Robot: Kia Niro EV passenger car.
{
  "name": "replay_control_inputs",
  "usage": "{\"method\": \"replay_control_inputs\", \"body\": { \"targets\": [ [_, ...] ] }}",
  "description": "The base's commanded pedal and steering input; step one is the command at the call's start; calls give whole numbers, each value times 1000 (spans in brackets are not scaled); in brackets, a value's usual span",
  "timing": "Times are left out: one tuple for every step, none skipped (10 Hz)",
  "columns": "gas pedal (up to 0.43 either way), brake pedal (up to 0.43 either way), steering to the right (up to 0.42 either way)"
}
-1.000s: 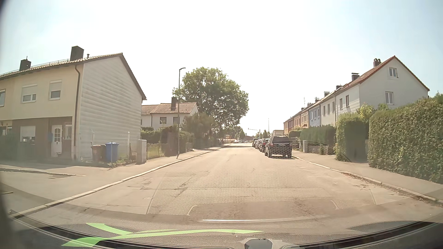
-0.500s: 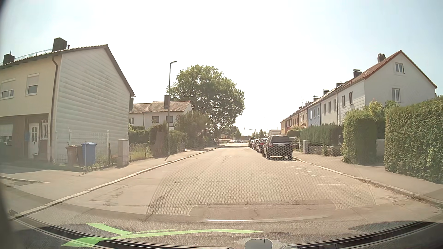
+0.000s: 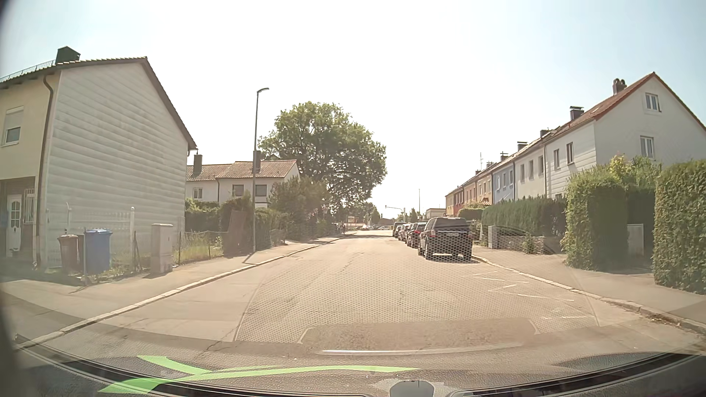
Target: Follow the waypoints while adhering to traffic rules and regulations
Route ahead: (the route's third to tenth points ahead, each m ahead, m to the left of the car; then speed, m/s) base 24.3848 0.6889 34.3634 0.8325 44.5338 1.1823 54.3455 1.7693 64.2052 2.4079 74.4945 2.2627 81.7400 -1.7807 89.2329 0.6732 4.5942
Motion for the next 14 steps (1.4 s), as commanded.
{"method": "replay_control_inputs", "body": {
  "targets": [
    [130,0,15],
    [138,0,14],
    [138,0,13],
    [138,0,9],
    [138,0,4],
    [138,0,4],
    [138,0,4],
    [138,0,2],
    [138,0,-1],
    [138,0,-2],
    [138,0,-3],
    [138,0,-3],
    [138,0,-3],
    [138,0,-3]
  ]
}}
